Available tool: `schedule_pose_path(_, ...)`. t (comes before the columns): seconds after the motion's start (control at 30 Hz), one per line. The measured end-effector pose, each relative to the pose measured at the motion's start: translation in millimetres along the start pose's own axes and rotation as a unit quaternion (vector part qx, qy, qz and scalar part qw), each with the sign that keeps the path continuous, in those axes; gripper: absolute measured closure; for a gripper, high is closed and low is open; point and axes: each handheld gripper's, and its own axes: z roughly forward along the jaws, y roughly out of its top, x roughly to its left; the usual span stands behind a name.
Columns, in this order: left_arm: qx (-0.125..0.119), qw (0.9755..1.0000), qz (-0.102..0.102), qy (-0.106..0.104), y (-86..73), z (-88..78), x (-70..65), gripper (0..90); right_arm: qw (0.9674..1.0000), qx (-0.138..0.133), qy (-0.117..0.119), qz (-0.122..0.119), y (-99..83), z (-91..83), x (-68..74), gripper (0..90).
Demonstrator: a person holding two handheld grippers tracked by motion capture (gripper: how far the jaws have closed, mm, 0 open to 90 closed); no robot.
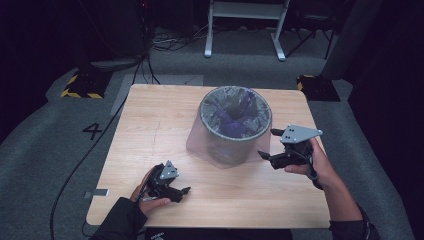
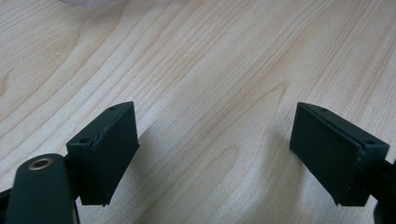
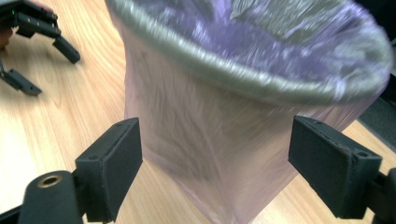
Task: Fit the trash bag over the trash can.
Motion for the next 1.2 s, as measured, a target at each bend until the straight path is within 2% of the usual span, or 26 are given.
schedule_pose_path(0.33, 0.000, 1.0000, 0.000, 0.000, 0.0, 0.0, 0.0, 14.8, 0.9993, 0.036, 0.002, -0.007, -19.8, 5.6, 4.8, 17.2)
schedule_pose_path(0.67, 0.000, 1.0000, 0.000, 0.000, 0.0, 0.0, 0.0, 14.8, 0.9982, 0.059, 0.001, -0.012, -35.1, 4.8, 8.7, 17.1)
schedule_pose_path(0.97, 0.000, 1.0000, 0.000, 0.000, 0.0, 0.1, 0.0, 14.8, 0.9975, 0.071, 0.010, 0.001, -51.3, 6.7, 10.7, 17.1)
schedule_pose_path(1.2, 0.000, 1.0000, 0.000, 0.000, 0.0, 0.1, 0.0, 14.8, 0.9956, 0.093, 0.008, -0.003, -61.4, 11.4, 11.8, 17.2)
